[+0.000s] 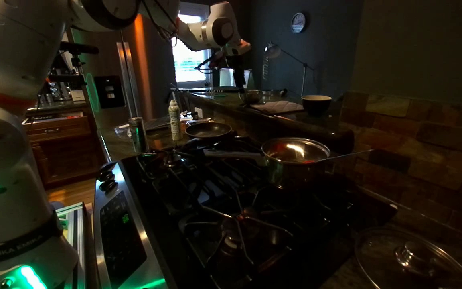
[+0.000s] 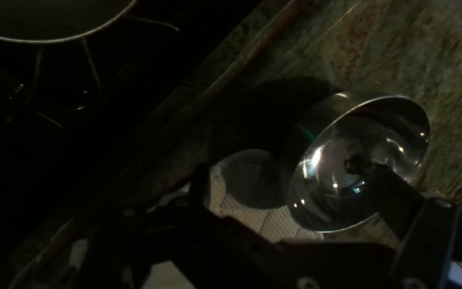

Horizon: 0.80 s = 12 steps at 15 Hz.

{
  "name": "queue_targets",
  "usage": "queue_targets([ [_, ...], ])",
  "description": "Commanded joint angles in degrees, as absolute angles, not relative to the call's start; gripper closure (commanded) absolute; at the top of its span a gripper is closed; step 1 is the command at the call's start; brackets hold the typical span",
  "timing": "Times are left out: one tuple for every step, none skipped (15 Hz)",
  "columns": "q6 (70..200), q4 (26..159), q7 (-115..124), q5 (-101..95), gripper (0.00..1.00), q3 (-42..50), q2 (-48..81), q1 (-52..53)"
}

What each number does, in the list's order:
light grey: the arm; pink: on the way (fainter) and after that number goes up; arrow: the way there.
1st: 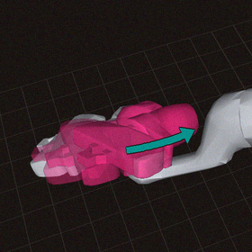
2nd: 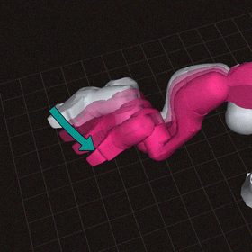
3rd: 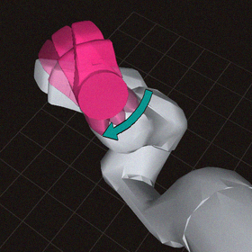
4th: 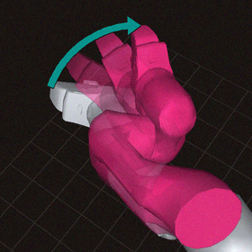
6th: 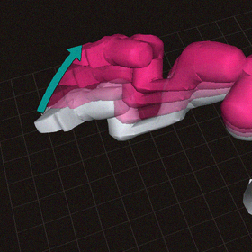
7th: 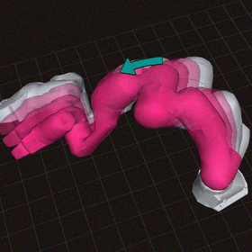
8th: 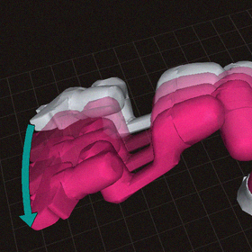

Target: Put the silver bowl on the stove

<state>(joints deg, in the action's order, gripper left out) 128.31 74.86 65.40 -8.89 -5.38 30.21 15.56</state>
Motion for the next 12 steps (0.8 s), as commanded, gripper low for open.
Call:
queue_targets([
  [123.9,65.0,62.1,-6.5,0.0,-3.8,37.1,15.8],
  [123.5,63.6,61.9,-6.3,0.0,-3.3,38.2,15.9],
  [122.9,62.4,62.1,-6.1,0.01,-3.0,39.1,16.0],
  [122.5,61.2,61.9,-5.7,0.08,-2.8,39.8,16.0],
  [121.9,60.1,61.6,-5.4,0.12,-2.7,40.6,16.0],
  [121.3,59.2,61.3,-4.8,0.27,-2.8,41.2,16.0],
  [120.6,58.3,61.2,-4.6,0.37,-2.7,41.8,16.1],
  [120.2,57.5,61.1,-4.5,0.38,-2.6,42.3,16.2],
  [119.8,56.8,61.0,-4.2,0.4,-2.6,42.8,16.3],
  [119.1,56.1,60.7,-4.0,0.6,-2.6,43.2,16.4],
  [118.8,55.4,60.6,-3.8,0.65,-2.6,43.6,16.5],
  [118.2,54.9,60.5,-3.8,0.67,-2.5,43.9,16.6],
])
